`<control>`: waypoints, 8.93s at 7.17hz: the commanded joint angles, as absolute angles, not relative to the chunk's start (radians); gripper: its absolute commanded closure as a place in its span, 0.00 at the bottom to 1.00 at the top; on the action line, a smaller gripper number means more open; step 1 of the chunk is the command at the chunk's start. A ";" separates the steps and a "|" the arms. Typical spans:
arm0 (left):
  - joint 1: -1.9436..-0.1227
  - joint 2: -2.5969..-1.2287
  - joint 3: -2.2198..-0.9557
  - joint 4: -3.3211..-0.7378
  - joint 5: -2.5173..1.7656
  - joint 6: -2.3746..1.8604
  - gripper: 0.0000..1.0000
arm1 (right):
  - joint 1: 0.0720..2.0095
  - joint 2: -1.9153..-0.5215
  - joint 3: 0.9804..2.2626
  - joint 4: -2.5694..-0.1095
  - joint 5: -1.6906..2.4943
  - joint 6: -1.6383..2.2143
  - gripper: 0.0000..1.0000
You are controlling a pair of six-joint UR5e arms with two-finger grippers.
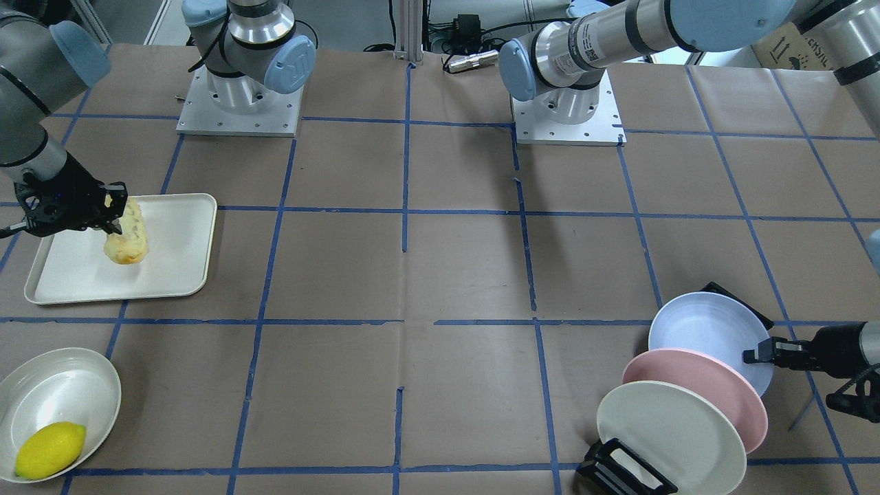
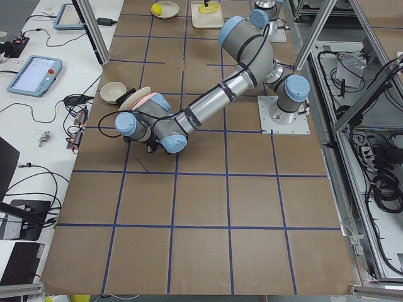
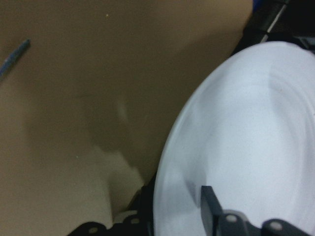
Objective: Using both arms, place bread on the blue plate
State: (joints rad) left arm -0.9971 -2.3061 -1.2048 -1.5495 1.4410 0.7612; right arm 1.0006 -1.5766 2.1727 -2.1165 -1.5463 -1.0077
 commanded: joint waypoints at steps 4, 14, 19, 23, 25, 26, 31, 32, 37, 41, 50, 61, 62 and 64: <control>-0.999 -2.257 -1.175 -1.592 1.451 0.767 0.89 | 1.221 -1.674 1.972 -1.785 -1.491 -0.747 0.97; -1.184 -1.838 -1.589 -1.698 1.338 0.594 0.90 | 1.519 -1.552 1.735 -1.680 -1.608 -0.434 0.94; -1.497 -1.873 -1.637 -1.439 1.232 0.229 0.91 | 1.519 -1.552 1.740 -1.680 -1.592 -0.434 0.92; -1.638 -2.023 -1.638 -1.177 1.163 -0.012 0.91 | 1.519 -1.546 1.741 -1.692 -1.592 -0.434 0.91; -1.661 -2.036 -1.646 -1.158 1.164 -0.018 0.91 | 1.519 -1.549 1.744 -1.690 -1.589 -0.437 0.90; -1.664 -2.051 -1.670 -1.087 1.163 -0.028 0.90 | 1.519 -1.549 1.744 -1.692 -1.589 -0.439 0.90; -1.651 -2.008 -1.730 -1.000 1.230 -0.126 0.00 | 1.624 -1.534 1.760 -1.768 -1.588 -0.344 0.84; -1.641 -1.970 -1.729 -1.026 1.309 -0.124 0.00 | 1.685 -1.510 1.740 -1.802 -1.583 -0.342 0.84; -1.502 -1.679 -1.695 -1.401 1.518 0.029 0.00 | 1.891 -1.304 1.641 -2.031 -1.477 -0.333 0.72; -1.509 -1.612 -1.516 -1.666 1.589 0.032 0.00 | 1.869 -1.270 1.663 -2.116 -1.442 -0.348 0.01; -1.503 -1.651 -1.485 -1.660 1.560 0.032 0.00 | 1.608 -1.497 1.577 -1.646 -1.592 -0.348 0.00; -1.502 -1.651 -1.485 -1.660 1.589 0.031 0.00 | 1.637 -1.505 1.571 -1.643 -1.529 -0.344 0.00; -1.502 -1.651 -1.486 -1.660 1.589 0.032 0.00 | 1.638 -1.502 1.574 -1.643 -1.490 -0.339 0.00; -1.502 -1.651 -1.485 -1.660 1.591 0.031 0.00 | 1.638 -1.503 1.578 -1.646 -1.488 -0.341 0.00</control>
